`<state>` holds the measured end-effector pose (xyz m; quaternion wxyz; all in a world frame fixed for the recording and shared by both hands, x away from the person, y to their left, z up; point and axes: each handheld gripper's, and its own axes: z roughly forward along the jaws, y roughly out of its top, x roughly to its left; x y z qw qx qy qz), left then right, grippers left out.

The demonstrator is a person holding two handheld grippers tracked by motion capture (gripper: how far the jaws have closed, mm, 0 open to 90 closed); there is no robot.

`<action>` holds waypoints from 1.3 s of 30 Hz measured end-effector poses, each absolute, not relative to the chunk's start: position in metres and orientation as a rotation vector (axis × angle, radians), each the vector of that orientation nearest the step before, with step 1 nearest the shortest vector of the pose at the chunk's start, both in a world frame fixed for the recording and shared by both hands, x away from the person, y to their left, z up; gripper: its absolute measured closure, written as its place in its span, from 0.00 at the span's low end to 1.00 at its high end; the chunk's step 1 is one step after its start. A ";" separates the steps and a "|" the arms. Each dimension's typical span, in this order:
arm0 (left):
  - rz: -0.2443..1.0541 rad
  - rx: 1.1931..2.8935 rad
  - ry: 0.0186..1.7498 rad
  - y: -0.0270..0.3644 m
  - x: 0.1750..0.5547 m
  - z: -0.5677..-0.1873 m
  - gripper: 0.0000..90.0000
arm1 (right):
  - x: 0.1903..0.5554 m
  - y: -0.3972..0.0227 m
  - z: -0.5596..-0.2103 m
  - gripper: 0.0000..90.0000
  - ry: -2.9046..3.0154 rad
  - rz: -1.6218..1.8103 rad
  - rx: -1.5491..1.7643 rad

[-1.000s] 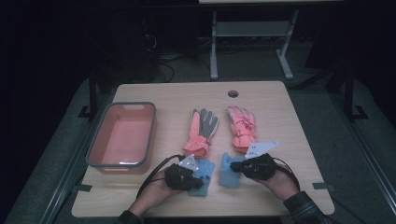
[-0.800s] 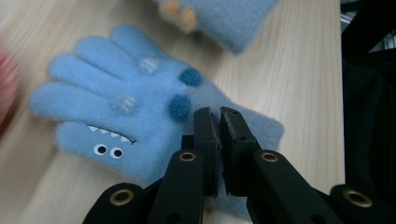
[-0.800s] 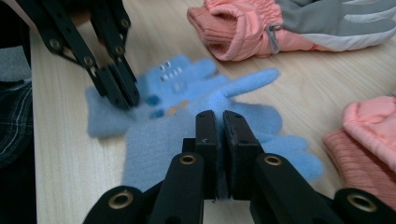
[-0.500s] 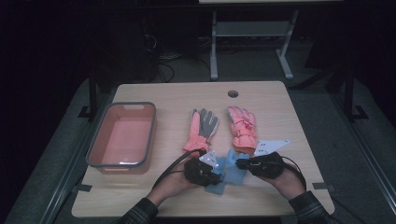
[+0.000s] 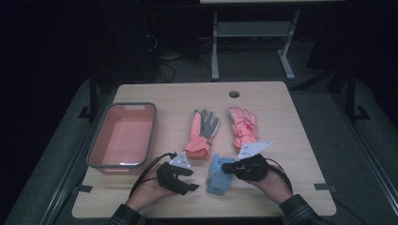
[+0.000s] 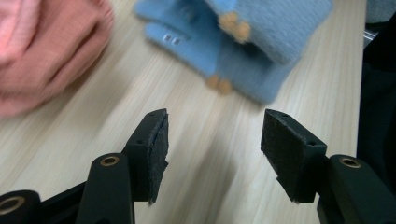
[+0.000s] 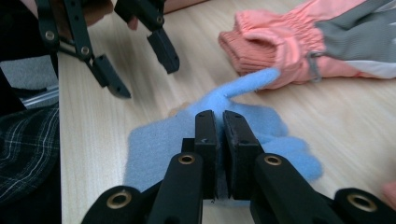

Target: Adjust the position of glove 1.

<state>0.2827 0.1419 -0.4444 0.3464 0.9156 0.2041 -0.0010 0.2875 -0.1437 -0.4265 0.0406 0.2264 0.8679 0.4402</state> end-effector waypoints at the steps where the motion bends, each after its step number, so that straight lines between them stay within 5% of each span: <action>1: -0.008 2.369 0.544 0.144 0.283 -0.445 0.46 | 0.287 -0.140 -0.428 0.94 2.664 1.338 0.694; 13: -0.012 2.369 0.564 0.143 0.286 -0.448 0.45 | 0.287 -0.132 -0.438 0.92 2.665 1.299 0.749; 20: 0.010 2.370 0.562 0.145 0.286 -0.444 0.48 | 0.290 -0.134 -0.440 0.63 2.667 1.250 0.773; 22: 0.015 2.354 0.573 0.145 0.285 -0.442 0.53 | 0.291 -0.140 -0.438 0.68 2.645 1.261 0.784; 26: -0.019 2.333 0.573 0.143 0.283 -0.435 0.81 | 0.294 -0.158 -0.438 0.96 2.619 1.208 0.801; 29: -0.055 2.328 0.534 0.136 0.279 -0.432 0.95 | 0.302 -0.168 -0.440 1.00 2.593 1.171 0.840; 39: -0.166 2.334 0.382 0.096 0.258 -0.431 0.98 | 0.325 -0.166 -0.452 1.00 2.603 1.067 0.860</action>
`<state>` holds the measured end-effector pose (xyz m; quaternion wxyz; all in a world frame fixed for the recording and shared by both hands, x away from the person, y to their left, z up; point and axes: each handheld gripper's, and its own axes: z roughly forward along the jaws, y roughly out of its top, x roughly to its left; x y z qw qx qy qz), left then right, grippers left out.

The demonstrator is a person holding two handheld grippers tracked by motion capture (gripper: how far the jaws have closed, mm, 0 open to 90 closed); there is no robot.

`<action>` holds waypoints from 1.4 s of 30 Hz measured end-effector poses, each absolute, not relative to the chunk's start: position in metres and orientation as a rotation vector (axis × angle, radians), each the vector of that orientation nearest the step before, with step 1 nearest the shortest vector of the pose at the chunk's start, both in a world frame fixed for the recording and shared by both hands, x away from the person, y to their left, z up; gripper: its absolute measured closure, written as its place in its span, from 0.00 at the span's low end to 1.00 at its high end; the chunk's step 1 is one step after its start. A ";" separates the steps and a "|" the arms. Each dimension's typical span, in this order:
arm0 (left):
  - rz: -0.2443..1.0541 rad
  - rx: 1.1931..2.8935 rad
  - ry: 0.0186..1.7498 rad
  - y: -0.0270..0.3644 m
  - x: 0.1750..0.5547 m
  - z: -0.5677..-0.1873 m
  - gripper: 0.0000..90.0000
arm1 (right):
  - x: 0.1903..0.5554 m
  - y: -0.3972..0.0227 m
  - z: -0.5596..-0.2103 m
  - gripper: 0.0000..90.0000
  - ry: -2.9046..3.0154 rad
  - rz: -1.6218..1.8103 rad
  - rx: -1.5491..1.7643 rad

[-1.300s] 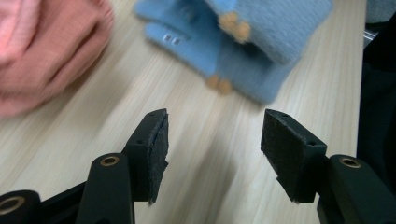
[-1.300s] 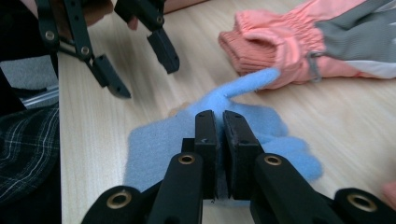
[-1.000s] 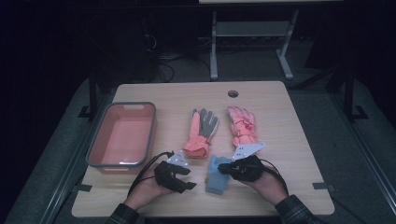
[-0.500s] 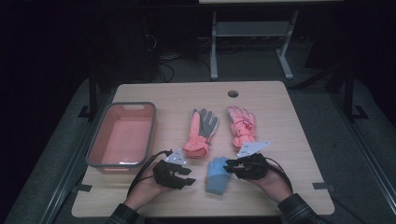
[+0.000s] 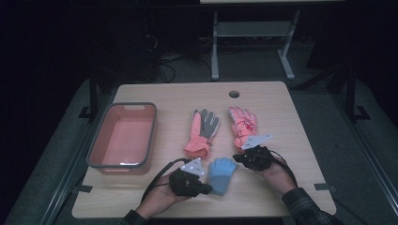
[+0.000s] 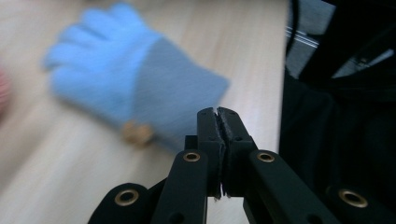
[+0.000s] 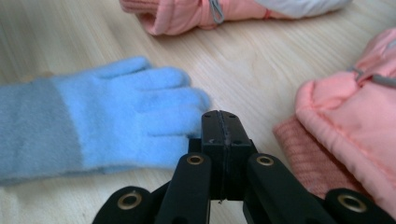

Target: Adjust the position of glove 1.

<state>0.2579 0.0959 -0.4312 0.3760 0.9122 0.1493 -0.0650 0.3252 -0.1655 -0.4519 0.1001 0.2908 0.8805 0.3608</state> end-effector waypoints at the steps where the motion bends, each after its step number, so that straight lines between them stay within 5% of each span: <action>1: -0.172 2.343 0.366 0.092 0.256 -0.433 0.98 | 0.326 -0.166 -0.453 1.00 2.607 1.069 0.863; 8: -0.164 2.421 0.359 0.077 0.258 -0.451 0.98 | 0.325 -0.164 -0.454 0.99 2.630 1.062 0.846; 29: -0.002 2.362 0.585 0.131 0.288 -0.434 0.93 | 0.319 -0.160 -0.455 0.96 2.668 1.089 0.809; 33: 0.024 2.310 0.586 0.128 0.288 -0.417 0.82 | 0.318 -0.168 -0.451 0.84 2.642 1.130 0.840; 38: 0.051 2.315 0.600 0.106 0.296 -0.415 0.54 | 0.312 -0.182 -0.450 0.56 2.598 1.136 0.873; 42: 0.082 2.340 0.620 0.088 0.302 -0.420 0.42 | 0.307 -0.194 -0.453 0.41 2.584 1.096 0.898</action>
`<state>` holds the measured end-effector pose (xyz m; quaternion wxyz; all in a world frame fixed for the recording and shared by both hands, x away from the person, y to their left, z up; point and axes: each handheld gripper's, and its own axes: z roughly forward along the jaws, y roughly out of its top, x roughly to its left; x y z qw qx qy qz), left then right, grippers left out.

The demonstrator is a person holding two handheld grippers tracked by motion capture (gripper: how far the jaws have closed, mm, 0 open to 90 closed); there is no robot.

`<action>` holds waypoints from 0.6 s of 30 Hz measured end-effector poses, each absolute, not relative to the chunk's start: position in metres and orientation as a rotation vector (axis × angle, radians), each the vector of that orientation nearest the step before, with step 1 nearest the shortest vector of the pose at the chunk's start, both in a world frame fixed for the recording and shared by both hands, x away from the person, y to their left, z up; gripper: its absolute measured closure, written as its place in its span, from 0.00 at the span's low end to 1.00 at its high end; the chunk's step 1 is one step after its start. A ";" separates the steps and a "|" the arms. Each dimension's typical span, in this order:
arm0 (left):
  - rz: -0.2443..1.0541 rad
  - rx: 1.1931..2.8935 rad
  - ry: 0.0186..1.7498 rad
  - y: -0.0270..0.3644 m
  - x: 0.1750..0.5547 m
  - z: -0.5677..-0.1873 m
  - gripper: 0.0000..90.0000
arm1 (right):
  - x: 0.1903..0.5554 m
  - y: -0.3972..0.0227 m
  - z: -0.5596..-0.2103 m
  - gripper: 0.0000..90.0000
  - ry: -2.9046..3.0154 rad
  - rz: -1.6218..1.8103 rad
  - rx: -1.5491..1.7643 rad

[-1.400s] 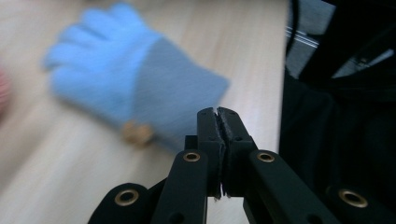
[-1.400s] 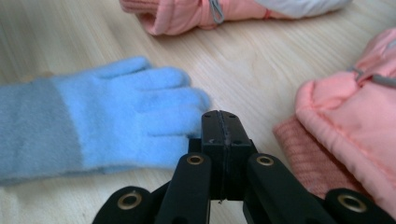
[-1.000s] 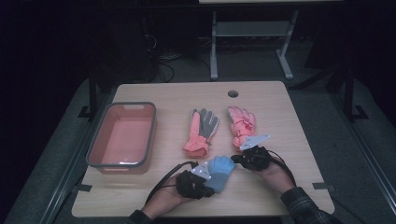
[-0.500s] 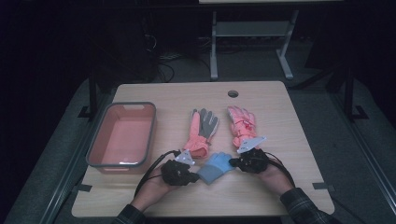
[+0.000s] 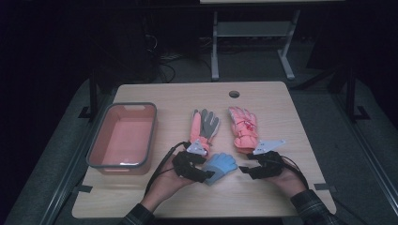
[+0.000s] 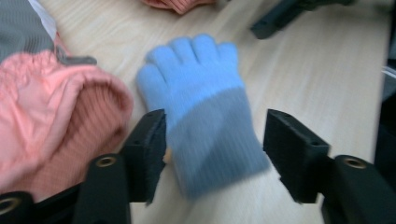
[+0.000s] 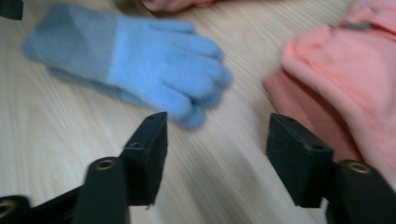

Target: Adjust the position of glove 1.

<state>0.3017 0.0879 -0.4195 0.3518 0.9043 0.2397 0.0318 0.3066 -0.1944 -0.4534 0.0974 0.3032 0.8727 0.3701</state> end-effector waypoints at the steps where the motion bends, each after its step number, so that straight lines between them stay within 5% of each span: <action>1: 0.085 2.344 0.623 0.084 0.303 -0.421 0.40 | 0.305 -0.199 -0.455 0.39 2.577 1.093 0.906; 18: 0.148 2.425 0.661 0.052 0.315 -0.454 0.32 | 0.305 -0.237 -0.469 0.31 2.497 1.032 0.989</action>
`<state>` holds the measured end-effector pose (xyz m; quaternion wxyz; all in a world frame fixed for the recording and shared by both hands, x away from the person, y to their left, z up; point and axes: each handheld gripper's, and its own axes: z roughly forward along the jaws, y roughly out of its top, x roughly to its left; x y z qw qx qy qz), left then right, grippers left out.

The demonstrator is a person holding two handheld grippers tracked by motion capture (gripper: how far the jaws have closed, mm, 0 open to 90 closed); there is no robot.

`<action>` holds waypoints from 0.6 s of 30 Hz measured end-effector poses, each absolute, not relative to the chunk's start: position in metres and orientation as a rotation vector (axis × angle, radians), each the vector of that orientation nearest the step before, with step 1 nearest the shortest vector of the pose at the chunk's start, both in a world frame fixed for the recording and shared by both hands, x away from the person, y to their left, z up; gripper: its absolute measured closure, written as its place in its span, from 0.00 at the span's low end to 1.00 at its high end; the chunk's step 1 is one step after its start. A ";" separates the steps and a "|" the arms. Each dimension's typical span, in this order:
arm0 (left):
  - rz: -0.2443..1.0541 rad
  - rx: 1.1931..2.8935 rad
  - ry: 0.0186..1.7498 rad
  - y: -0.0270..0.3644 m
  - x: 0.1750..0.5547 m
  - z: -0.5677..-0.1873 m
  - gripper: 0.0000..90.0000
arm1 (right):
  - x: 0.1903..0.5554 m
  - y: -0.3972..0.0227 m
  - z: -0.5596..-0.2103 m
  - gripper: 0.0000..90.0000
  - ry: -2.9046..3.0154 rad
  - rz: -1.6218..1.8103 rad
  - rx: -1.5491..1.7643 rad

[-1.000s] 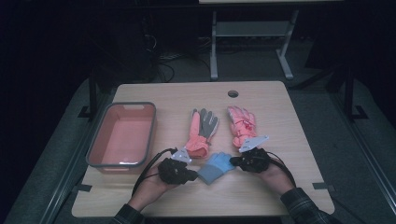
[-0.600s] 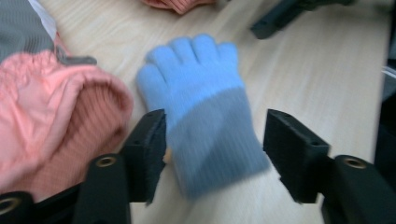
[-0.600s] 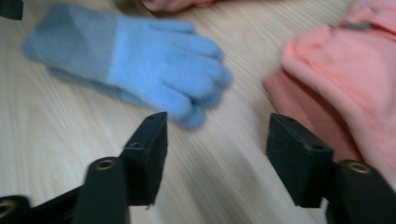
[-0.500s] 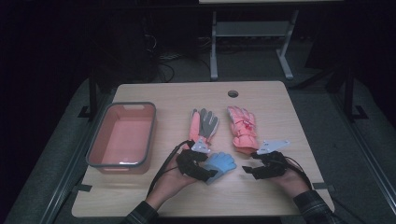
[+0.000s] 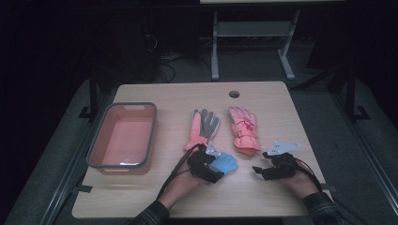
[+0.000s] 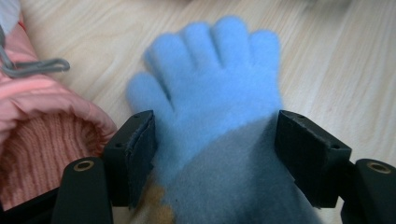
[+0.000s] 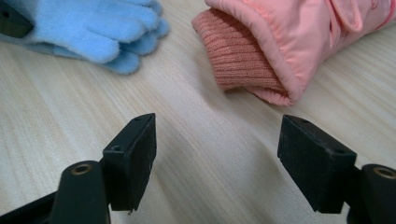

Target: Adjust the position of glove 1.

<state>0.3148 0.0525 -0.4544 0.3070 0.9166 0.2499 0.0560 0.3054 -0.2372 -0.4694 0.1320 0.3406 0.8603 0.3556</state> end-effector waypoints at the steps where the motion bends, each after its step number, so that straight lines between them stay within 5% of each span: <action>1: 0.153 2.424 0.660 0.053 0.315 -0.456 0.32 | 0.305 -0.237 -0.470 0.30 2.493 1.031 0.988; 9: 0.198 2.448 0.632 0.049 0.311 -0.459 0.36 | 0.305 -0.235 -0.475 0.25 2.502 1.027 0.999; 15: 0.174 2.463 0.581 0.052 0.312 -0.455 0.71 | 0.306 -0.236 -0.478 0.21 2.492 1.057 1.011; 18: 0.153 2.461 0.583 0.052 0.312 -0.454 0.78 | 0.306 -0.237 -0.480 0.19 2.482 1.070 1.004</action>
